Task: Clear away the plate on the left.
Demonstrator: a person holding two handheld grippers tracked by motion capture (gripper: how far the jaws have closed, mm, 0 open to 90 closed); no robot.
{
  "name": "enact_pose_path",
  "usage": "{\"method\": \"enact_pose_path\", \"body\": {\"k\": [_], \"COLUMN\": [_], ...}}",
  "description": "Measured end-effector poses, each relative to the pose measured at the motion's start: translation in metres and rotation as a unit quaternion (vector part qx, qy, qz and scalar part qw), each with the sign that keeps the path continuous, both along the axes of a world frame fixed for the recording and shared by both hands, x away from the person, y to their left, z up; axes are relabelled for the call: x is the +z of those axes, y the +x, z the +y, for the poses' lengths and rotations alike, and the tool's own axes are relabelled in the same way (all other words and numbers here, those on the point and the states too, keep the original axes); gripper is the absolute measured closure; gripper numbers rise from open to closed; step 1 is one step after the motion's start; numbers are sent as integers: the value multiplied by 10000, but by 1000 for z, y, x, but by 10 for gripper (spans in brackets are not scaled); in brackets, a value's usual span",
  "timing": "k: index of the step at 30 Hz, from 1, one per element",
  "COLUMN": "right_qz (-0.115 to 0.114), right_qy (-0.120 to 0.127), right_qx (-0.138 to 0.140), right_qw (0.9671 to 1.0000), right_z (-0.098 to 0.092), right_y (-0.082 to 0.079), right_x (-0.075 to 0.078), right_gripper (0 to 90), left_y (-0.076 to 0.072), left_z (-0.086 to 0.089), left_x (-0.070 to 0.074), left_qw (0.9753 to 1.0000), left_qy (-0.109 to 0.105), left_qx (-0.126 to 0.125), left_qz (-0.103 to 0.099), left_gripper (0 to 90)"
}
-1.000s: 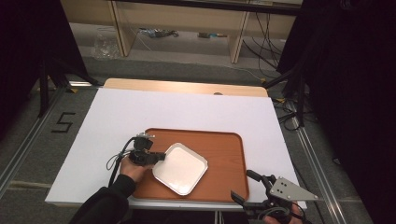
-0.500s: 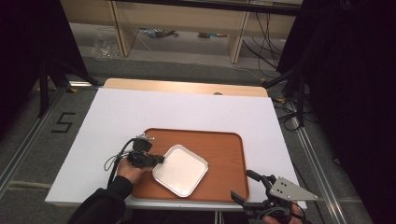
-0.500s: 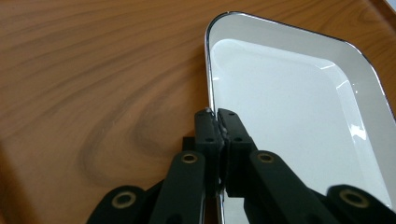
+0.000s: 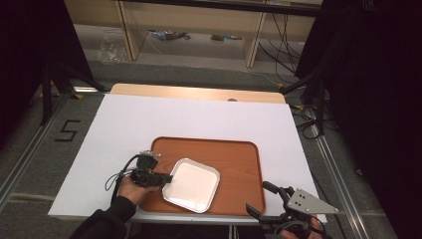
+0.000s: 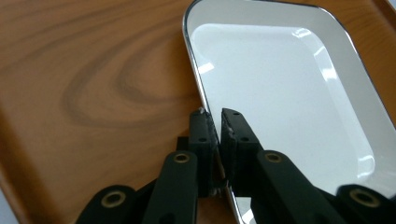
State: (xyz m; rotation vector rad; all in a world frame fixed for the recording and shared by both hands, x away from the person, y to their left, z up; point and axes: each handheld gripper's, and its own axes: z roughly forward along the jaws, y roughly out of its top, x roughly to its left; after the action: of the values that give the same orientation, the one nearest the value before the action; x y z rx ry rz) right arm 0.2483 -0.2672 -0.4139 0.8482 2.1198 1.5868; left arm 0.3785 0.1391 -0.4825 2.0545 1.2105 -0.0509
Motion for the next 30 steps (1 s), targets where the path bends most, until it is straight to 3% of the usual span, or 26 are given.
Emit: {"method": "enact_pose_path", "body": {"k": [1,5,6,7,10,11,17,18,21,24,26,30], "right_qz": [7,4,-5,8,-3,-30,8,-71,113,113,-98,130], "right_qy": [1,3,36,-1,2,16,-10,-48,-8,-9,-35,-13], "right_qx": [0,3,-1,0,4,-18,-17,-40,-4,-15,-29,-3], "right_qw": [10000,10000,10000,10000,10000,10000,10000,10000,9999,9999,9999,9999], "right_z": [0,0,1,0,0,0,0,0,1,1,0,1], "right_y": [0,0,0,0,0,0,-1,0,-2,-2,0,-2], "right_x": [0,0,0,0,0,0,0,0,0,0,0,0], "right_gripper": [163,164,164,164,163,164,164,164,164,164,164,164], "left_y": [-3,-9,-10,-14,-17,-20,-27,-27,-29,-31,-31,-32], "left_z": [3,3,6,4,7,6,3,3,0,-4,-5,-8], "left_x": [1,0,1,1,1,1,1,2,1,2,2,2], "left_qw": [9998,10000,9999,10000,9999,9998,9995,9995,9991,9989,9989,9987], "left_qy": [133,-20,76,-34,20,-114,-215,-134,-223,-252,-246,-280], "left_qx": [-139,10,-113,50,-65,-9,-34,-124,-145,-209,-203,-259], "left_qz": [4,47,60,66,118,171,249,267,316,325,334,336], "left_gripper": [812,798,794,787,775,771,764,761,753,744,740,735]}}
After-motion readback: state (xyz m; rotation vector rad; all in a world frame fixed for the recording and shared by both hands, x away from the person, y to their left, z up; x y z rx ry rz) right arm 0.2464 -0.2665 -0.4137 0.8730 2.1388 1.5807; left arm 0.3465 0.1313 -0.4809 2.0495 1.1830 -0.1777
